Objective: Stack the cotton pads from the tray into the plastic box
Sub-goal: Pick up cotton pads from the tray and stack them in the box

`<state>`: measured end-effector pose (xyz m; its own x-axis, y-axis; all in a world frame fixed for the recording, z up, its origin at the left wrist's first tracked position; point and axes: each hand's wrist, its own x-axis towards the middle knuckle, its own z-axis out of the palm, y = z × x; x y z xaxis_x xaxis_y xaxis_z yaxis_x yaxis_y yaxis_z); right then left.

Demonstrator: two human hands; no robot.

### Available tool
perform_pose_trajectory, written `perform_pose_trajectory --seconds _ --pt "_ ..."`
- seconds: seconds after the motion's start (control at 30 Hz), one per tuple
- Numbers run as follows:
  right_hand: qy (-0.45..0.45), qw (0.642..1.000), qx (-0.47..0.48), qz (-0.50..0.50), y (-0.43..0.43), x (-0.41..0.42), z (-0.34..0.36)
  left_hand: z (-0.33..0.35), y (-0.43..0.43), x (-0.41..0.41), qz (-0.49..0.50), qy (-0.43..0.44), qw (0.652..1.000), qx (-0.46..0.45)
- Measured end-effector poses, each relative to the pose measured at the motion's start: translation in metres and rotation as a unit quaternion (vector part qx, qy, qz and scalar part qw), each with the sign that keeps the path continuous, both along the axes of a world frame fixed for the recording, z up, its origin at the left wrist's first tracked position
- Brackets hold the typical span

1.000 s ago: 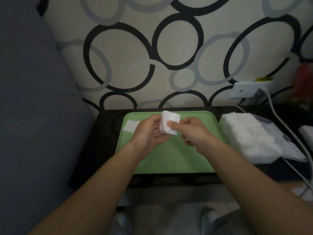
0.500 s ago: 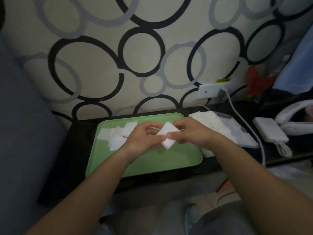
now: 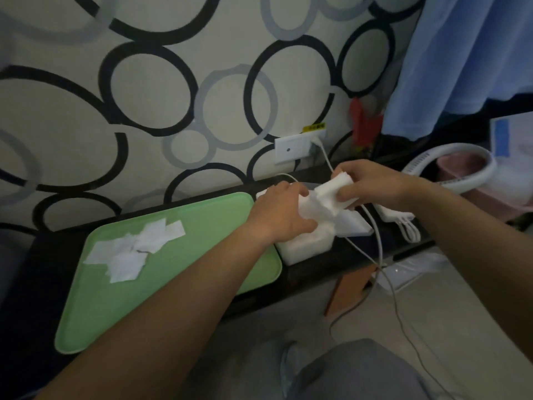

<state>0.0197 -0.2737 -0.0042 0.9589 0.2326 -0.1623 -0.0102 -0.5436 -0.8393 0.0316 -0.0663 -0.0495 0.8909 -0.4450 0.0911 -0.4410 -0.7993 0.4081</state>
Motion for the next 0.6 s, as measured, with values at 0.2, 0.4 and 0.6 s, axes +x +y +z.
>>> perform_pose_trajectory --seconds 0.2,0.4,0.6 --pt "0.003 0.996 -0.062 0.057 -0.015 0.009 -0.001 -0.019 -0.032 0.039 -0.018 0.046 0.975 0.215" --pt "0.004 0.994 -0.079 0.079 -0.022 0.018 -0.011 -0.021 -0.050 0.046 -0.005 0.095 0.956 0.277" --pt "0.000 0.988 -0.104 0.110 -0.013 0.023 -0.015 -0.027 -0.044 0.049 -0.007 0.006 0.972 0.235"
